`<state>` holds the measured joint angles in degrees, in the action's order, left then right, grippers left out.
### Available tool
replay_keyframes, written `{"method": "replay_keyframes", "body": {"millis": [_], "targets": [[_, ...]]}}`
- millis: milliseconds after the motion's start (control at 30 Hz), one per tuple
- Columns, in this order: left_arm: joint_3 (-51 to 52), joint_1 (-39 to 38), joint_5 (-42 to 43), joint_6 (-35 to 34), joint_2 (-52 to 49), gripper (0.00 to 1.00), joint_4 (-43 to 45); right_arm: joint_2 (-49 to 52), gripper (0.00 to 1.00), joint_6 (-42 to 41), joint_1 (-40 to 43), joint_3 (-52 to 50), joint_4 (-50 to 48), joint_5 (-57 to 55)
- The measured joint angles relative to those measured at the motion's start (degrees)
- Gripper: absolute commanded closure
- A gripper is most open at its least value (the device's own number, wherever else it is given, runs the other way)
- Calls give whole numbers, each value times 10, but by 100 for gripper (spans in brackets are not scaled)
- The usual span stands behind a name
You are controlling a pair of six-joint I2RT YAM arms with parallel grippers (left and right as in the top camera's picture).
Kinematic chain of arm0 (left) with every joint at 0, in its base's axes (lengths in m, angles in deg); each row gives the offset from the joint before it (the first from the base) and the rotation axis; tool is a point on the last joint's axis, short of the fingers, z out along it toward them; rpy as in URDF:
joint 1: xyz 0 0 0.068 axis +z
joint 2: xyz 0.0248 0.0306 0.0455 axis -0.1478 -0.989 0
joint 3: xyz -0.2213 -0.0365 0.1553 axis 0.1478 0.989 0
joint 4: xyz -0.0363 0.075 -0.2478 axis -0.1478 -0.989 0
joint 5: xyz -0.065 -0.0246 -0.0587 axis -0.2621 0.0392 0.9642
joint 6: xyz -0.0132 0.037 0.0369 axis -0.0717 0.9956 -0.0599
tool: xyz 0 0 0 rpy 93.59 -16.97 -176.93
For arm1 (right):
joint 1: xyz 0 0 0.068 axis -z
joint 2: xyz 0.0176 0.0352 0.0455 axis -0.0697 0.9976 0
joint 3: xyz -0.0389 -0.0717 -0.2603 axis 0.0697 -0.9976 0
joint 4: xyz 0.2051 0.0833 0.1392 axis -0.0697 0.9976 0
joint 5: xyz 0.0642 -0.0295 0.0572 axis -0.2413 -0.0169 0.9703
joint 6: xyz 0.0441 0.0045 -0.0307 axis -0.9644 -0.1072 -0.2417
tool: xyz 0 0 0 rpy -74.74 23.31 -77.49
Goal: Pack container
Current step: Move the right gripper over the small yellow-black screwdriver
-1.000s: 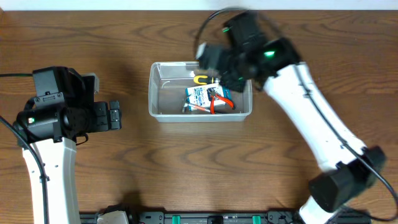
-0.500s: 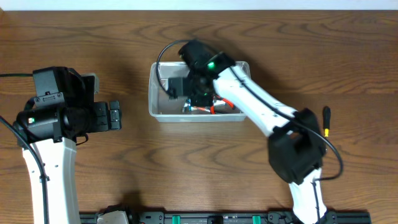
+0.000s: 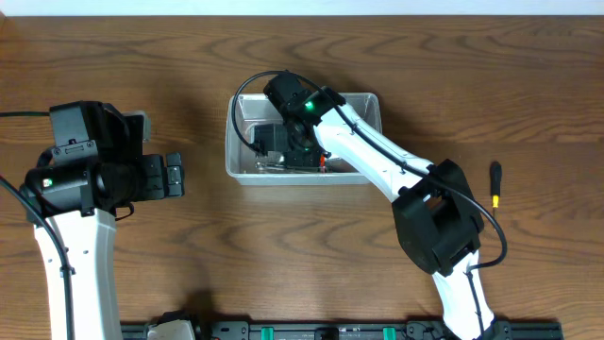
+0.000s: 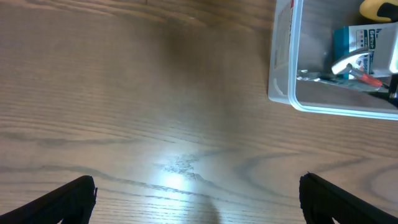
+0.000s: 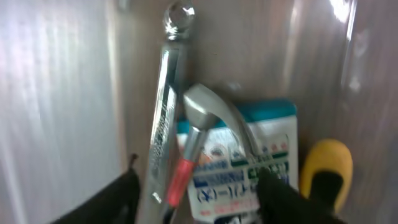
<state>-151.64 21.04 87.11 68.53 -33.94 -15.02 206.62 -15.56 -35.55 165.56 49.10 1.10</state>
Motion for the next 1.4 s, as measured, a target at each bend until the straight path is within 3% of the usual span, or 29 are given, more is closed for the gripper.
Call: {"method": "replay_keyframes", "body": {"millis": [167, 200, 233, 533, 700, 833, 1100, 1400], "targets": [[0, 0, 0, 0, 0, 2, 0, -3, 32, -31, 6, 0, -10, -20], [0, 0, 0, 0, 0, 2, 0, -8, 27, -47, 10, 0, -16, -23], [0, 0, 0, 0, 0, 2, 0, -14, 1, -61, 13, 0, -19, -24], [0, 0, 0, 0, 0, 2, 2, -192, 1, -287, 124, 52, 31, -40], [0, 0, 0, 0, 0, 2, 2, -318, 1, -451, 294, 77, 129, -50], [0, 0, 0, 0, 0, 2, 2, -355, 1, -526, 425, 79, 228, -57], [0, 0, 0, 0, 0, 2, 2, -343, 1, -568, 577, 13, 278, -55], [0, 31, -22, -40, 0, 2, 7, -338, 1, -547, 614, -181, 159, -31]]}}
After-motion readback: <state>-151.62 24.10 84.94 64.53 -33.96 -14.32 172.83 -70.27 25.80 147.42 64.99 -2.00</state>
